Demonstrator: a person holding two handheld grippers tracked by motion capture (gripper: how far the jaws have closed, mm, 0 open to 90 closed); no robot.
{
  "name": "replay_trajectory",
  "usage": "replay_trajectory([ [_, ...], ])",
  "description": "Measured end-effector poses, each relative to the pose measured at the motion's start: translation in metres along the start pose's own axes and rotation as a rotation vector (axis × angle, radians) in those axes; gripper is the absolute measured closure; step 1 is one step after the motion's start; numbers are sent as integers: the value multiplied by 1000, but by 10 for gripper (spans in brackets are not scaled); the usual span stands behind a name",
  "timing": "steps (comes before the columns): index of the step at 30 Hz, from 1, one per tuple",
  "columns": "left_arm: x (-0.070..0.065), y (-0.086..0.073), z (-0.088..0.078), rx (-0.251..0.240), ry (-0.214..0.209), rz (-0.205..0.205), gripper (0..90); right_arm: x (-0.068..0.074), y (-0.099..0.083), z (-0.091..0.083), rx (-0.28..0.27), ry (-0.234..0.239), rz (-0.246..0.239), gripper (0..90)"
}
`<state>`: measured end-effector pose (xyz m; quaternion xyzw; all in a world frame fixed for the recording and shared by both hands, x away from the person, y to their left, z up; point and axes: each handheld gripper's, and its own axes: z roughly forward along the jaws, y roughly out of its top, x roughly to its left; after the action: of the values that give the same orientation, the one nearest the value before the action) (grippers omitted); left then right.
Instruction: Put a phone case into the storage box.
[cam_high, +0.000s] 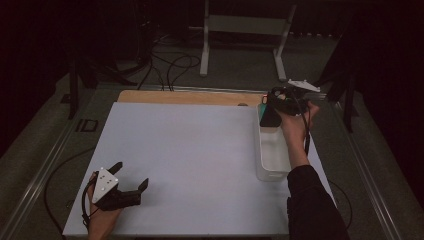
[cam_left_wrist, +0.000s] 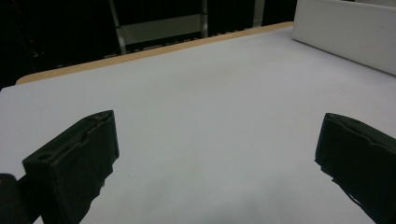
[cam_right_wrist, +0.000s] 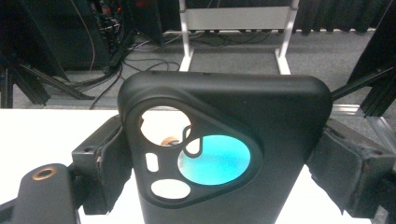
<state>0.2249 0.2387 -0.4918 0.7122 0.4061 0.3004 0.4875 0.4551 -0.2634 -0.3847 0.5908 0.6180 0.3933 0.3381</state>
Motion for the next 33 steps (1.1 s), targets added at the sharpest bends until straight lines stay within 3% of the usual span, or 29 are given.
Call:
replay_trajectory([
  [21, 1, 0, -1, -5, 1, -7, 1, 6, -22, 38, 100, -48, -29, 134],
  [26, 1, 0, -1, -5, 0, -8, 0, 7, -24, 44, 114, -73, -55, 134],
  [33, 1, 0, -1, -6, 1, -11, 0, 6, -27, 49, 133, -78, -51, 133],
])
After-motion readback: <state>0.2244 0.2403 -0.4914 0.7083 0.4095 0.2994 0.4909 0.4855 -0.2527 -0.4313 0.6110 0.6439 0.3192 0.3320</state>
